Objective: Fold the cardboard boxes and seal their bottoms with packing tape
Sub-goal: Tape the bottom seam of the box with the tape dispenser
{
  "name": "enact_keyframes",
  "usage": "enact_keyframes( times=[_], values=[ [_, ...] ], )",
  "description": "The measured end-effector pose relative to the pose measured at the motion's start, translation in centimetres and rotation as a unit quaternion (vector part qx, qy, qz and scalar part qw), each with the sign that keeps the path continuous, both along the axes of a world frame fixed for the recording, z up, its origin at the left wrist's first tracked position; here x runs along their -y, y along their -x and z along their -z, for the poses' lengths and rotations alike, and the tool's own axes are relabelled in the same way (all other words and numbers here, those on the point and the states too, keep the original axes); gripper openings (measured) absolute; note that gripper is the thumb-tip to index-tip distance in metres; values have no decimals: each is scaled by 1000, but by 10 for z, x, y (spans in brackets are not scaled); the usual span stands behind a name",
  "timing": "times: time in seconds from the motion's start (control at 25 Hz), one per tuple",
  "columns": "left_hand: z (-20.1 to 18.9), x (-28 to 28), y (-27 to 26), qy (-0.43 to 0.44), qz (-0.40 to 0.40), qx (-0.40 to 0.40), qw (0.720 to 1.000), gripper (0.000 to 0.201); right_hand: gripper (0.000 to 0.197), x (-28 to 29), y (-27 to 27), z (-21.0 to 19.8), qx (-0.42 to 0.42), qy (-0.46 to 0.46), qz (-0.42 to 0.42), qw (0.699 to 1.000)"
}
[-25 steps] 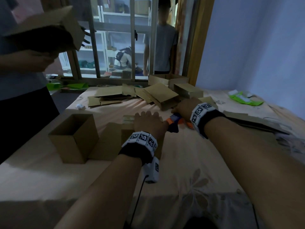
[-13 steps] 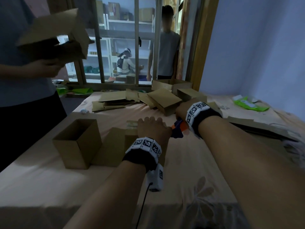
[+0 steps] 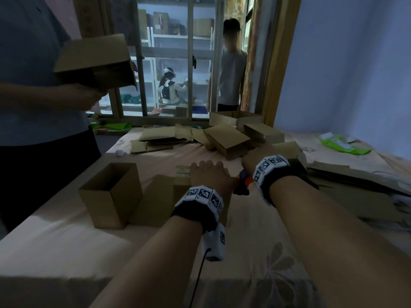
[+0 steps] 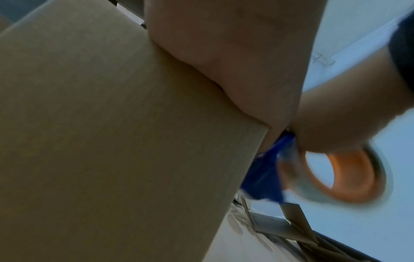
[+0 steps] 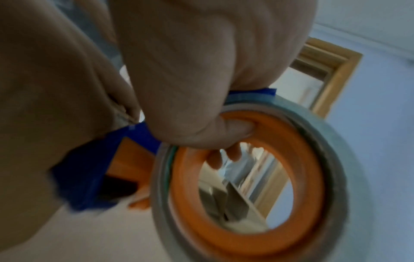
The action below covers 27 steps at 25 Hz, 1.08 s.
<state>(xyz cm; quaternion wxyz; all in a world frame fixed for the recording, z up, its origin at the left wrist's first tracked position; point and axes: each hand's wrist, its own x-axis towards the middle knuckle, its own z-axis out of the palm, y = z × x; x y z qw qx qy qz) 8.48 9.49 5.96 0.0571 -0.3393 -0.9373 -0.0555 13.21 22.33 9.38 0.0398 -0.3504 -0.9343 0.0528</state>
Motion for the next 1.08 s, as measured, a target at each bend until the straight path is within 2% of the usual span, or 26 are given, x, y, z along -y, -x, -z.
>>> enact_keyframes(
  times=[0.08, 0.16, 0.24, 0.36, 0.4, 0.56, 0.6, 0.72, 0.76, 0.84, 0.92, 1.0, 1.08],
  values=[
    [-3, -2, -1, 10, -1, 19, 1000, 83, 19, -4, -15, 12, 30, -25, 22, 999],
    [-4, -6, -1, 10, -11, 24, 1000, 80, 33, -14, -22, 35, -19, -50, 14, 998],
    [-5, -8, -1, 11, -21, 31, 999, 77, 43, -22, -22, 53, -26, -9, 54, 998],
    [-6, -9, -1, 23, -22, 41, 999, 76, 65, -20, -31, 66, -57, 30, 71, 995],
    [-6, -8, -1, 24, -23, 41, 999, 74, 64, -21, -34, 72, -72, 35, 76, 994],
    [-5, -6, -2, 36, -22, 47, 998, 74, 36, -18, -48, 88, -126, 60, 45, 989],
    [-5, -5, -3, 39, -22, 45, 998, 75, 32, -18, -50, 89, -143, 81, 61, 984],
    [-6, -3, -5, 28, -19, 42, 999, 70, 59, -19, -55, 94, -158, 159, 167, 960],
    [-6, -3, -6, 24, -21, 40, 999, 68, 62, -20, -58, 94, -156, 169, 185, 955],
    [-8, 1, -10, 34, -27, 35, 998, 68, 49, -23, -63, 97, -160, 188, 207, 947],
    [-9, 4, -12, 47, -22, 33, 998, 71, 33, -27, -71, 100, -135, 192, 218, 947],
    [-8, 5, -11, 52, -9, 33, 998, 77, 39, -27, -77, 103, -123, 189, 224, 948],
    [-9, 7, -10, 44, -1, 39, 998, 79, 34, -30, -82, 111, -56, 172, 208, 961]
  ],
)
